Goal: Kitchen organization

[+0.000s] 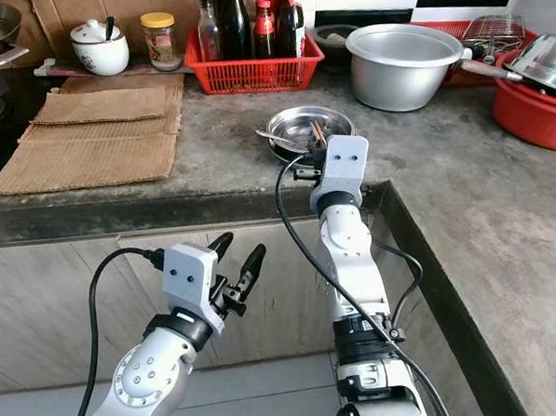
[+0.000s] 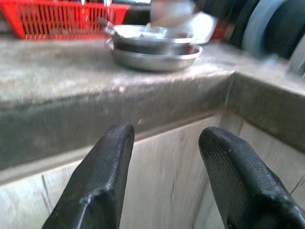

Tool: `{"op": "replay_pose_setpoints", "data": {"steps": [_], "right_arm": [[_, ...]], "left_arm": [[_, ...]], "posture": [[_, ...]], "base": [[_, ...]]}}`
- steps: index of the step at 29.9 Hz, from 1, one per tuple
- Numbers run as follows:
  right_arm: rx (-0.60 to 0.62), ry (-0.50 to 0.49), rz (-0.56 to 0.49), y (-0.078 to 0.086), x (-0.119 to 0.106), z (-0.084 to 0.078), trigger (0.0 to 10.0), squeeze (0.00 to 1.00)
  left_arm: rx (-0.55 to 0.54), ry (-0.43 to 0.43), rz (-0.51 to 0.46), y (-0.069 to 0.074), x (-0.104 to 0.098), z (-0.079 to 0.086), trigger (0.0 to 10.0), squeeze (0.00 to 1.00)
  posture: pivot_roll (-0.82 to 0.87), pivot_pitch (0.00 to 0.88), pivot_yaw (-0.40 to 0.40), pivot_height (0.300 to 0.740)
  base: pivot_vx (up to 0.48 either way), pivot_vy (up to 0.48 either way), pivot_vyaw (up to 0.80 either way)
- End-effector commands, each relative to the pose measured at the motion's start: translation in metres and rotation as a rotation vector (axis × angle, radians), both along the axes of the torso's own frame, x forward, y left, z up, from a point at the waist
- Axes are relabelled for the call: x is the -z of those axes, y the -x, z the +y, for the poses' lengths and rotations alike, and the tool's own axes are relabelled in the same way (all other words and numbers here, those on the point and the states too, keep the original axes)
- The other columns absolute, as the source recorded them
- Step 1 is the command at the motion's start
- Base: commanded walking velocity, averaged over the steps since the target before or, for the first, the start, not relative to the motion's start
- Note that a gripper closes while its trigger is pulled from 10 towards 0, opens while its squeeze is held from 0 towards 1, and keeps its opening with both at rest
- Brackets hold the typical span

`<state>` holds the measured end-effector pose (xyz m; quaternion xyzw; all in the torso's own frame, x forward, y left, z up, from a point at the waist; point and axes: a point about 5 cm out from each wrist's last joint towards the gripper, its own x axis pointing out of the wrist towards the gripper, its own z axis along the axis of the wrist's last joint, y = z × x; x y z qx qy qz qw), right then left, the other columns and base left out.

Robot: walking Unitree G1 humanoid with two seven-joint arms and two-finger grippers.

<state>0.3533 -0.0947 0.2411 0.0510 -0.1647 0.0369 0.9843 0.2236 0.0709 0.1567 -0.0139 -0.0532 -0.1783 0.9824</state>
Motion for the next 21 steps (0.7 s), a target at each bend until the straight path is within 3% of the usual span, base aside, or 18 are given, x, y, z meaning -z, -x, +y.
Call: {"op": "replay_pose_setpoints", "data": {"steps": [1, 11, 18, 21], "right_arm": [[-0.009, -0.035, -0.052, 0.007, -0.016, -0.002, 0.0, 0.00], [-0.026, -0.068, -0.124, 0.030, -0.030, -0.008, 0.0, 0.00], [0.005, -0.030, -0.184, 0.051, -0.044, -0.018, 0.0, 0.00], [0.031, 0.001, -0.153, 0.059, -0.033, -0.026, 0.0, 0.00]], "left_arm": [[-0.005, -0.002, -0.001, -0.001, -0.002, 0.000, 10.0, 0.00], [-0.003, 0.002, -0.051, -0.001, -0.007, 0.000, 10.0, 0.00], [-0.006, 0.003, -0.050, -0.002, -0.006, 0.003, 10.0, 0.00], [-0.006, 0.003, -0.051, -0.003, -0.006, 0.004, 10.0, 0.00]], "posture": [[0.12, 0.106, -0.030, 0.740], [0.11, 0.093, -0.025, 0.740], [0.10, 0.084, -0.017, 0.740], [0.10, 0.078, -0.015, 0.740]], "base": [[0.000, 0.000, 0.00], [0.000, 0.000, 0.00], [0.000, 0.000, 0.00], [0.000, 0.000, 0.00]]}}
